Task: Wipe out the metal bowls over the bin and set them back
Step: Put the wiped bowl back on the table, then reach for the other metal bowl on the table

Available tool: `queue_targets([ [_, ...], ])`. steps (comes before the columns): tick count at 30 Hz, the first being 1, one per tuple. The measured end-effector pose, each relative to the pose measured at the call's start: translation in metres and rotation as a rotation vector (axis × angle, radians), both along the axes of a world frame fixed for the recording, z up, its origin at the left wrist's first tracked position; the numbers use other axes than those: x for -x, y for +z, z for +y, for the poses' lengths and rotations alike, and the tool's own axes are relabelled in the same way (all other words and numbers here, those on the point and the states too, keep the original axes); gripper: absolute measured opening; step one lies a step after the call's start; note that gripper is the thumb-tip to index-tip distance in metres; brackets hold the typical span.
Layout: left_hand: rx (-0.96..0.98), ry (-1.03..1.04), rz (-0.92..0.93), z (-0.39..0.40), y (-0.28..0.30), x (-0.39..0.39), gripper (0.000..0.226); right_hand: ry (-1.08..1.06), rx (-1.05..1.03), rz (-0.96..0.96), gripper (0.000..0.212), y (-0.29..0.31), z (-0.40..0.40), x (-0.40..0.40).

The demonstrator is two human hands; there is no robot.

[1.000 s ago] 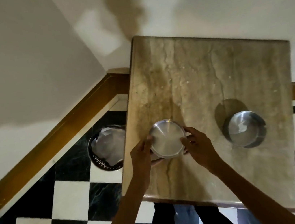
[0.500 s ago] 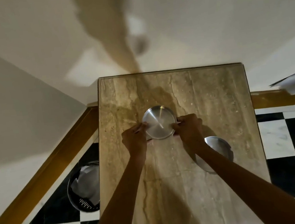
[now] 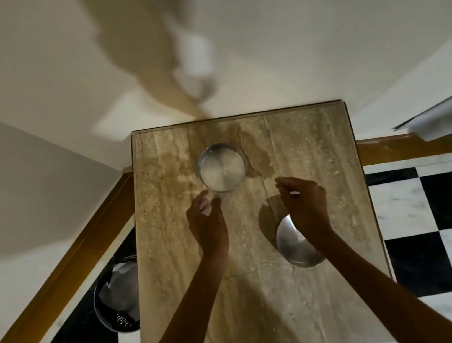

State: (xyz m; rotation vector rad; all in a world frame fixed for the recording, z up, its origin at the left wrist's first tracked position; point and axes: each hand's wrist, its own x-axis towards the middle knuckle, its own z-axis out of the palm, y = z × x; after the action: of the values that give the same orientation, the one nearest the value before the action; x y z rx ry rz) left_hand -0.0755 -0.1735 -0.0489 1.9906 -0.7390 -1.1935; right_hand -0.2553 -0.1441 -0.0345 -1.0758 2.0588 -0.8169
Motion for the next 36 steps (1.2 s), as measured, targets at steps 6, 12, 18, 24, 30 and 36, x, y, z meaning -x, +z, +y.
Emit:
queue_targets([
  [6,-0.221,-0.128,0.263,0.097,0.0,0.037,0.032,0.064,-0.136,0.1,0.026,-0.015,0.086,0.041],
  [12,-0.354,-0.077,0.416,0.131,0.003,0.06,0.029,0.009,-0.203,0.062,0.019,-0.031,0.116,0.046],
  [18,-0.393,0.13,0.576,0.126,-0.004,0.052,0.023,-0.017,-0.176,0.051,0.014,-0.015,0.113,0.038],
  [24,-0.392,0.256,0.925,0.149,0.0,-0.02,0.023,0.075,-0.113,0.011,0.016,0.021,0.119,-0.023],
  [30,-0.385,0.348,1.584,0.193,0.013,-0.114,0.09,0.245,-0.089,-0.046,0.018,0.045,0.127,-0.125],
  [36,-0.204,0.488,1.622,0.193,0.022,-0.208,0.103,0.398,-0.076,-0.057,0.014,0.042,0.121,-0.227],
])
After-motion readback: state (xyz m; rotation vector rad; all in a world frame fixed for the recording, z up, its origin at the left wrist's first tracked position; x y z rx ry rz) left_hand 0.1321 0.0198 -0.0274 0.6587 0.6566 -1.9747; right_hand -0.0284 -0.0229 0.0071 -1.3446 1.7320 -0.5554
